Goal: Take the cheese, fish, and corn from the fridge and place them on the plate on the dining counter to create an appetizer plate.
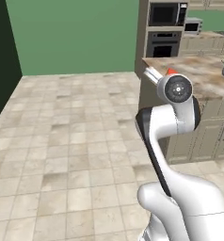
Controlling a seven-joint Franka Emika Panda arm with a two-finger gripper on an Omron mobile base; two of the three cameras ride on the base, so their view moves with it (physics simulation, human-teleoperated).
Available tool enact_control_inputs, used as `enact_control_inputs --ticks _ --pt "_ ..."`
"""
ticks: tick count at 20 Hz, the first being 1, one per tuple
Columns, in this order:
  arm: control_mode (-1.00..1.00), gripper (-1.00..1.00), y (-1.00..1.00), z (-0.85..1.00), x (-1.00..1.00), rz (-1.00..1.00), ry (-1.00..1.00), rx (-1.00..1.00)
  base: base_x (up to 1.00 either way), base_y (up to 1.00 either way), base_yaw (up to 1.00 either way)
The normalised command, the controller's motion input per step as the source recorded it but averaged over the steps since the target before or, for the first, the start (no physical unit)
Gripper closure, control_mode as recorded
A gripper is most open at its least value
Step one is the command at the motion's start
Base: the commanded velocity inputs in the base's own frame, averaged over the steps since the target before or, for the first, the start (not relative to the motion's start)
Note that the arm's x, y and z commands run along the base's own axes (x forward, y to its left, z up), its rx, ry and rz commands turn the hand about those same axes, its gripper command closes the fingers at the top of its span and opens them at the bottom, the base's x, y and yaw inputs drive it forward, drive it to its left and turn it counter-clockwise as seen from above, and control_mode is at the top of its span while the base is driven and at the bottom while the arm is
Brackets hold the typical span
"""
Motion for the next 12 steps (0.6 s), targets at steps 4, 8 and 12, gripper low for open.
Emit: enact_control_inputs --ticks 4,8,12 --pt "1.00 1.00 0.00 0.00 0.00 0.00 0.00 0.00 -1.00 0.00 0.00" --pt "1.00 1.00 0.00 0.00 0.00 0.00 0.00 0.00 -1.00 -0.08 0.00" --pt "1.00 1.00 0.00 0.00 0.00 0.00 0.00 0.00 -1.00 -0.02 0.00"
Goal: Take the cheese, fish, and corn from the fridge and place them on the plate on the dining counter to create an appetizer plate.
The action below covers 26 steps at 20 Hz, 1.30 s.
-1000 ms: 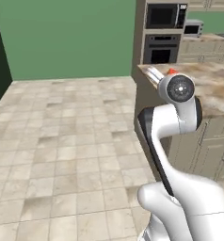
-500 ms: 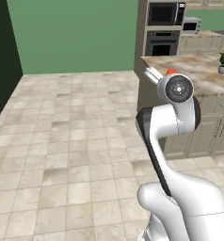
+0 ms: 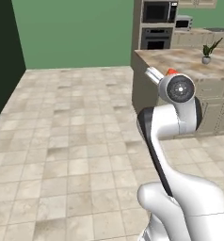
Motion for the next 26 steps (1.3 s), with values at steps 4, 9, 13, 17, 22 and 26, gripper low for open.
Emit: enact_control_inputs --ticks 4,9,13,17,22,26 --pt "1.00 1.00 0.00 0.00 0.00 0.00 0.00 0.00 -1.00 -0.19 0.00" --pt "1.00 1.00 0.00 0.00 0.00 0.00 0.00 0.00 -1.00 -0.35 0.00" --pt "1.00 1.00 0.00 0.00 0.00 0.00 0.00 0.00 -1.00 -0.34 -0.01" --pt "1.00 1.00 0.00 0.00 0.00 0.00 0.00 0.00 -1.00 -0.74 -0.05" --pt "1.00 1.00 0.00 0.00 0.00 0.00 0.00 0.00 -1.00 -0.97 -0.09" --pt "1.00 1.00 0.00 0.00 0.00 0.00 0.00 0.00 -1.00 -1.00 -0.08"
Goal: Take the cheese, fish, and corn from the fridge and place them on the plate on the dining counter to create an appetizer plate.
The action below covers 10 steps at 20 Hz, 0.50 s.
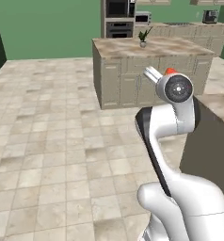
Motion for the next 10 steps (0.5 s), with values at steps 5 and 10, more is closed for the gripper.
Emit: enact_control_inputs --ticks 5,10 --pt "1.00 1.00 0.00 0.00 0.00 0.00 0.00 0.00 -1.00 -0.97 -0.08" --pt "1.00 1.00 0.00 0.00 0.00 0.00 0.00 0.00 -1.00 -0.96 -0.10"
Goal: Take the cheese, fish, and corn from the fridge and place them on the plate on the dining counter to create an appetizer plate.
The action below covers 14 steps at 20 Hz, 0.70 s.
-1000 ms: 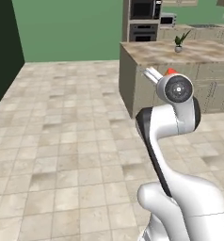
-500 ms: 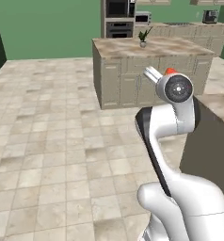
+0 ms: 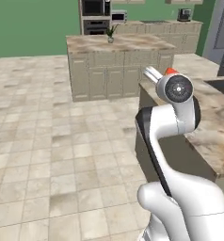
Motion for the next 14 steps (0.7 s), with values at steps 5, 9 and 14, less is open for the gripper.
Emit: enact_control_inputs --ticks 5,9,14 --pt "1.00 1.00 0.00 0.00 0.00 0.00 0.00 0.00 -1.00 -0.84 -0.07" --pt "1.00 1.00 0.00 0.00 0.00 0.00 0.00 0.00 -1.00 -0.61 -0.04" --pt "1.00 1.00 0.00 0.00 0.00 0.00 0.00 0.00 -0.87 -1.00 -0.09"
